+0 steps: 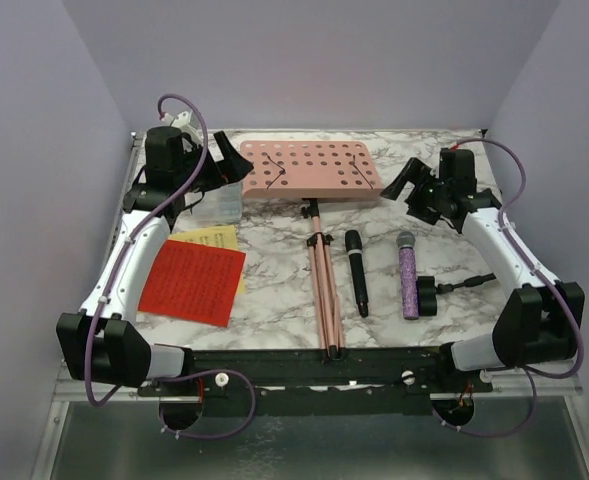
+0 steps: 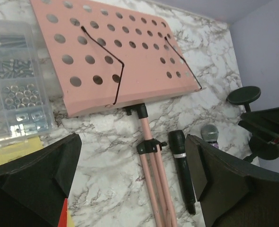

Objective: Set up the instrument practice props

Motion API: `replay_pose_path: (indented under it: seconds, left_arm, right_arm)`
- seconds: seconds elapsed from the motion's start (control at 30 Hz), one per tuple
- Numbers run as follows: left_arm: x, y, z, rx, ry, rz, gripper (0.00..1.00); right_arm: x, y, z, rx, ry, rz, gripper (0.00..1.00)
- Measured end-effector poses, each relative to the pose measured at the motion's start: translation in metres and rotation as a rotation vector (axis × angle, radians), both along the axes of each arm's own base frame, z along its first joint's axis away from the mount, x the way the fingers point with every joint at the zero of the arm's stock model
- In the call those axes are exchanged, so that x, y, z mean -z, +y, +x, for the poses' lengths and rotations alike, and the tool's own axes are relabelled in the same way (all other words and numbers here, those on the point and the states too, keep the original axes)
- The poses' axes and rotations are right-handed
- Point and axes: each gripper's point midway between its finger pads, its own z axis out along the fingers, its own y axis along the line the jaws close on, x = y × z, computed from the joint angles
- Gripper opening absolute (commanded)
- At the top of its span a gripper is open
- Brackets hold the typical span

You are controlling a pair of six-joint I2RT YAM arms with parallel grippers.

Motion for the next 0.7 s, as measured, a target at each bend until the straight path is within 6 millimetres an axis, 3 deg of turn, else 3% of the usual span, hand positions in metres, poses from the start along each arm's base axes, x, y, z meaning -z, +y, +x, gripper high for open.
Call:
replay_pose_path:
  seconds: [0.17,0.3,0.5,0.7]
  left_arm:
    - [0.048,-0.003,-0.005,0.024,0.094,-0.035,0.99]
    - [0.068,-0.002,-0.005,0.027,0.146,-0.073,0.99]
    - [0.063,-0.006,-0.004,0.044,0.125,-0.105,0.99]
    - [0.053,-0.012,-0.006,0.073,0.099,-0.143,0.99]
  right_arm:
    - [0.007,0.022,0.016,0.034,0.028,0.205,1.00]
    - [0.014,0.040,0.030,0.108,0.040,0.409,1.00]
    - [0.046,0.059,0.050,0.252,0.142,0.570,0.98]
    - [0.037,0.098,0.069,0.352,0.170,0.653,0.95]
